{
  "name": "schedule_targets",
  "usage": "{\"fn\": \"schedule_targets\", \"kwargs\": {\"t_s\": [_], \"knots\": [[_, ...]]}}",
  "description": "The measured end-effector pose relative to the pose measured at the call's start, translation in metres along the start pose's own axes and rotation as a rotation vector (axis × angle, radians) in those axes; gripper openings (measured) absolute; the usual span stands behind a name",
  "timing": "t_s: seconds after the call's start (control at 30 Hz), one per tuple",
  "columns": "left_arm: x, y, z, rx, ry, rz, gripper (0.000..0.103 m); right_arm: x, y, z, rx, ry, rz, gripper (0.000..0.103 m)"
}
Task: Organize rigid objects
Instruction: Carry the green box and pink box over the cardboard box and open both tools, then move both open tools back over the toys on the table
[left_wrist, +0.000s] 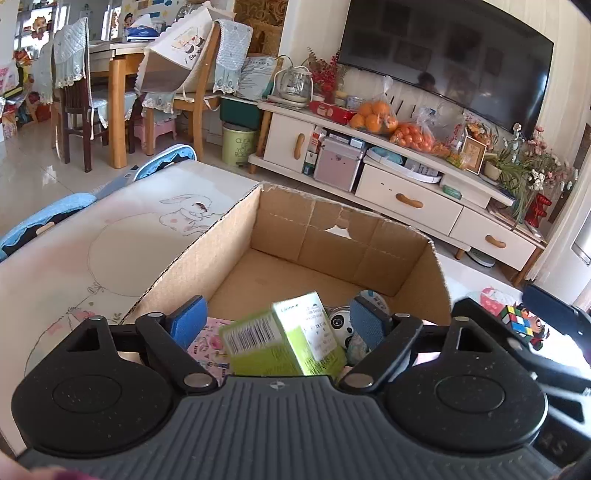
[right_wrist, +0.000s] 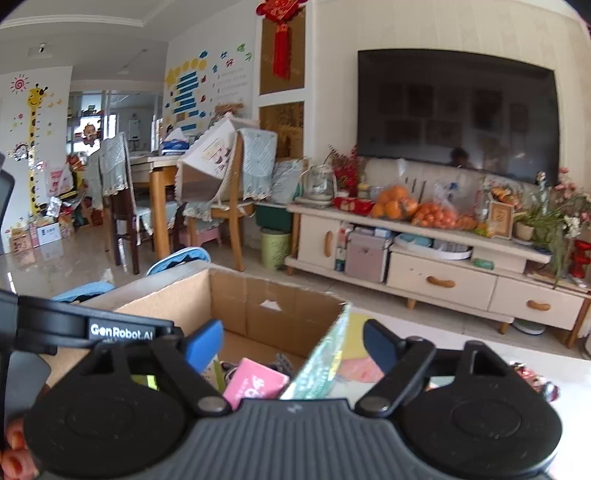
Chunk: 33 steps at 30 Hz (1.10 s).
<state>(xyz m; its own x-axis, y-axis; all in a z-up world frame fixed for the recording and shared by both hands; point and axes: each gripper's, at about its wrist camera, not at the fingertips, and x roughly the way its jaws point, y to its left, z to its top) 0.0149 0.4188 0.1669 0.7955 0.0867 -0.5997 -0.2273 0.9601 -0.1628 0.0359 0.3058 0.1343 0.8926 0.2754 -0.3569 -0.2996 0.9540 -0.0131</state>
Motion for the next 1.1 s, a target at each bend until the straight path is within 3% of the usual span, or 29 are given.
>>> {"fn": "schedule_targets", "kwargs": {"t_s": [0.13, 0.43, 0.6, 0.83, 1.1], "knots": [[-0.004, -0.007, -0.001, 0.028, -0.016, -0.02, 0.103, -0.013, -0.004, -0.003, -0.003, -0.005, -0.056, 0.096], [-0.012, -0.018, -0.009, 0.072, -0.029, -0.087, 0.103, -0.047, -0.021, -0.031, 0.006, 0.025, -0.178, 0.101], [-0.018, -0.024, -0.015, 0.117, -0.033, -0.135, 0.103, -0.063, -0.041, -0.057, 0.054, 0.084, -0.225, 0.102], [-0.03, -0.039, -0.028, 0.179, -0.035, -0.227, 0.103, -0.087, -0.088, -0.092, 0.251, 0.165, -0.268, 0.102], [-0.039, -0.069, -0.053, 0.277, -0.007, -0.389, 0.103, -0.107, -0.146, -0.124, 0.582, 0.142, -0.226, 0.101]]}}
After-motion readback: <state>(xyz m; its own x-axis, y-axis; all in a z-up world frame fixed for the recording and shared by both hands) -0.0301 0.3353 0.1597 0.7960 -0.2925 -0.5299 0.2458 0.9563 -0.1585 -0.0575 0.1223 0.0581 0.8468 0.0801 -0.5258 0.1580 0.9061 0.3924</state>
